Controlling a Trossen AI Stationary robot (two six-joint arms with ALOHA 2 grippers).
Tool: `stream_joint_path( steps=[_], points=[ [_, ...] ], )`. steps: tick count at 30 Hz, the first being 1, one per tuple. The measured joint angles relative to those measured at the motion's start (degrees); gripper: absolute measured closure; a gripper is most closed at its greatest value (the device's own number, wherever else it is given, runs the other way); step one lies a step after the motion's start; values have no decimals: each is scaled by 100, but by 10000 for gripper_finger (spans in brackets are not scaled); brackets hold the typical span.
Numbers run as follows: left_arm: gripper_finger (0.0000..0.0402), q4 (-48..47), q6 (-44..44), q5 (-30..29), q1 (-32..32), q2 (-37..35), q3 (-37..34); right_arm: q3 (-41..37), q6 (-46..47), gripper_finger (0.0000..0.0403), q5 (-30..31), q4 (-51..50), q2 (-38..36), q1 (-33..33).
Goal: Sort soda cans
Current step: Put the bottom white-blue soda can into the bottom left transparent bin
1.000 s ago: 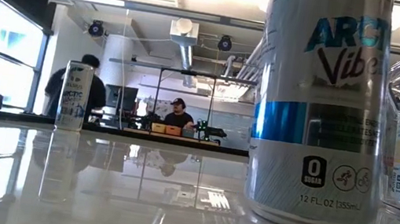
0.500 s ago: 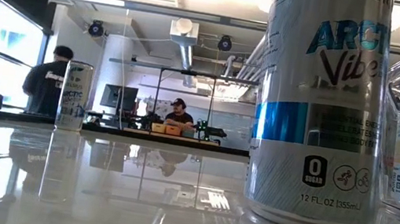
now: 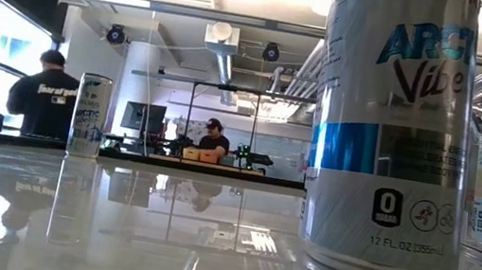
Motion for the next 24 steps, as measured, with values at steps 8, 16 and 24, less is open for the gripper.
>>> stream_joint_path(
  steps=[8, 16, 24],
  points=[
    [102, 17, -12, -2, 0, 2, 0, 17, -81, 165, -5, 178, 47, -53],
    [102, 15, -12, -3, -76, -71, 243, 1101, -1210, 165, 538, 515, 51, -388],
    [102, -99, -21, -5, -418, -181, 636, 2207, -2094, 165, -257, 1023, 450, -929]
  ],
)
